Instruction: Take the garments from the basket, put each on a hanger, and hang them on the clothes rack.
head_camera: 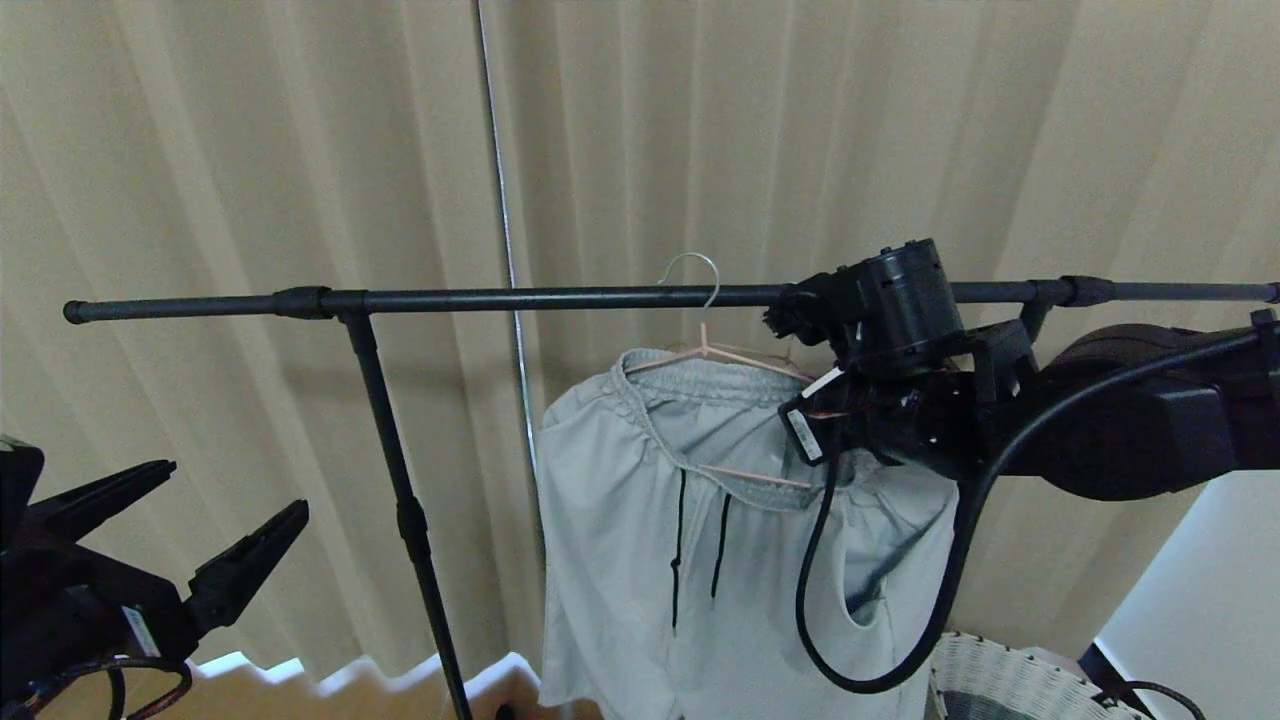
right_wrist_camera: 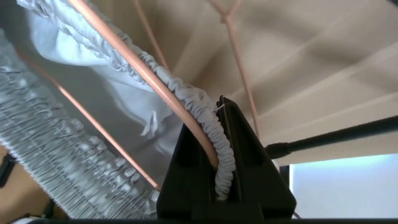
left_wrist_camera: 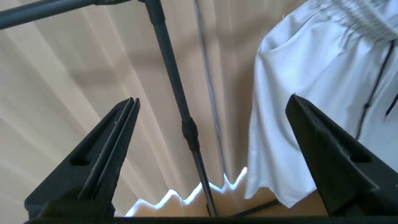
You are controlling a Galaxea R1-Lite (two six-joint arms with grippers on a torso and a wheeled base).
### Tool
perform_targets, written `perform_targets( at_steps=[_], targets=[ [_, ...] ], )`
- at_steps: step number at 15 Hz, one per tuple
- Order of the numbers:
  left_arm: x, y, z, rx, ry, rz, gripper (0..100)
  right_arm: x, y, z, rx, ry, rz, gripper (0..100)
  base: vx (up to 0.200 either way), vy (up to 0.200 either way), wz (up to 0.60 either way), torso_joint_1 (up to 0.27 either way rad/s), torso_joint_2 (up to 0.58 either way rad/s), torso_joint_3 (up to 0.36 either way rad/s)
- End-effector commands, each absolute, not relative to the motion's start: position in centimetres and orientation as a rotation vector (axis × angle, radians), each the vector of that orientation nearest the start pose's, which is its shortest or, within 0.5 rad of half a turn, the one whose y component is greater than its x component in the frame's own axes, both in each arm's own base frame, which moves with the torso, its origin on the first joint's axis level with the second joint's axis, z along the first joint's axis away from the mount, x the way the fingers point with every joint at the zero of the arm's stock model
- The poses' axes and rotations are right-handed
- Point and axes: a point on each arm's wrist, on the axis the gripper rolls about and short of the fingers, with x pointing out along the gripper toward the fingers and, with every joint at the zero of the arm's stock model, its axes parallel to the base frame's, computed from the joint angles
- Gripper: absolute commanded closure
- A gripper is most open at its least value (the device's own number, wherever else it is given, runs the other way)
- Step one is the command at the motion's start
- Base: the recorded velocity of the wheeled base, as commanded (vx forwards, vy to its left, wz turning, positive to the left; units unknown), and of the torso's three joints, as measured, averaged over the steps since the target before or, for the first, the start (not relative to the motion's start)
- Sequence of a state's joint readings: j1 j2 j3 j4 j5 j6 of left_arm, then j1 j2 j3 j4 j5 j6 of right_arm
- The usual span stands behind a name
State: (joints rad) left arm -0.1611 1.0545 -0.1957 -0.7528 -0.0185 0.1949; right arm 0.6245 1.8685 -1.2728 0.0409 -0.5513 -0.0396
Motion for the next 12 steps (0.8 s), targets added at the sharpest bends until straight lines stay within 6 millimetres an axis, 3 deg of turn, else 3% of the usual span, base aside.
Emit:
perform_targets(
  at_steps=[1, 5, 8, 12],
  targets=[
    [12.4, -2.1, 16.7, 0.202, 0.088, -0.191, 0, 29.9, 20.1, 18.9, -0.398, 0.538, 0.08, 100, 0.0, 0.0, 0.0, 0.0, 0.0, 0.0],
    [12.4, -2.1, 16.7, 0.202, 0.088, -0.191, 0, 30.2, 19.8, 19.1, -0.392, 0.535, 0.07, 100, 0.0, 0.0, 0.0, 0.0, 0.0, 0.0],
    [12.3, -2.0, 16.7, 0.202, 0.086, -0.189, 0, 32.6, 19.2, 18.5, -0.379, 0.54, 0.01, 100, 0.0, 0.0, 0.0, 0.0, 0.0, 0.0],
    [12.3, -2.0, 16.7, 0.202, 0.086, -0.189, 0, 32.8, 19.5, 17.9, -0.394, 0.553, 0.004, 100, 0.0, 0.0, 0.0, 0.0, 0.0, 0.0]
  ],
)
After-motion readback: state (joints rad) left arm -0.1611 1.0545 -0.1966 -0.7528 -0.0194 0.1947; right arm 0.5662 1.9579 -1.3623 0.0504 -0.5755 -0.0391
